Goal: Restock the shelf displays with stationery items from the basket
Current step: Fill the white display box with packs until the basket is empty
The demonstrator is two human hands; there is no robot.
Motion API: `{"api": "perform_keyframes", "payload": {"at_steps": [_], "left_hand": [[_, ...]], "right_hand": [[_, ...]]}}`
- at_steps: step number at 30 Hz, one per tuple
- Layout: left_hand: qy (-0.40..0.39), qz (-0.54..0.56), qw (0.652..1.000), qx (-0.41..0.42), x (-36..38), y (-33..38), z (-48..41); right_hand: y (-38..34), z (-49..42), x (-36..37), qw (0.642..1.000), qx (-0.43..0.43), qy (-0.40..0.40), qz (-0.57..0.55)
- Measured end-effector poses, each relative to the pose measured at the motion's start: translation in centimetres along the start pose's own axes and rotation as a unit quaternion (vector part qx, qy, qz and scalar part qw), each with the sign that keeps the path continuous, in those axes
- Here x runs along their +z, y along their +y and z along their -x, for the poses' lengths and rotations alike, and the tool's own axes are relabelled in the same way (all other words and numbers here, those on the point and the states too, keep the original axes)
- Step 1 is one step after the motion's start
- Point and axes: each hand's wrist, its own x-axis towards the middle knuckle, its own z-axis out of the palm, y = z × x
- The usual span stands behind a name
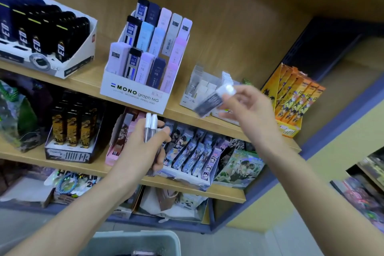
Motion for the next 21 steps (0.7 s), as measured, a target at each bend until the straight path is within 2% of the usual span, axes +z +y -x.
{"api": "perform_keyframes", "payload": {"at_steps": [2,5,13,17,21], "left_hand": [[0.006,-0.005,1.0,-0.015,-0.1,0.0,-0.1],[-0.006,-0.004,0.999,-0.033,-0.2,-0.1,-0.1],[-0.042,-0.011,0.997,-0.06,-0.8,0.2,0.1],[-0.048,-0.021,0.996,-0.072,-1.0,0.4,0.2],[-0.052,-0.023,0.995,-0.083,-1.0,0.5,0.3]], "right_hand": [[0.2,-1.7,-1.4,0.991,-0.08,0.083,0.066],[1.5,-4.2,-2.6,0.972,-0.129,0.14,0.135],[4.0,-7.6,-2.5,0.961,-0.135,0.098,0.219],[4.4,-8.7,-2.6,0.955,-0.109,0.066,0.268],[4.8,-9.2,-2.4,0.945,-0.116,0.074,0.296]]}}
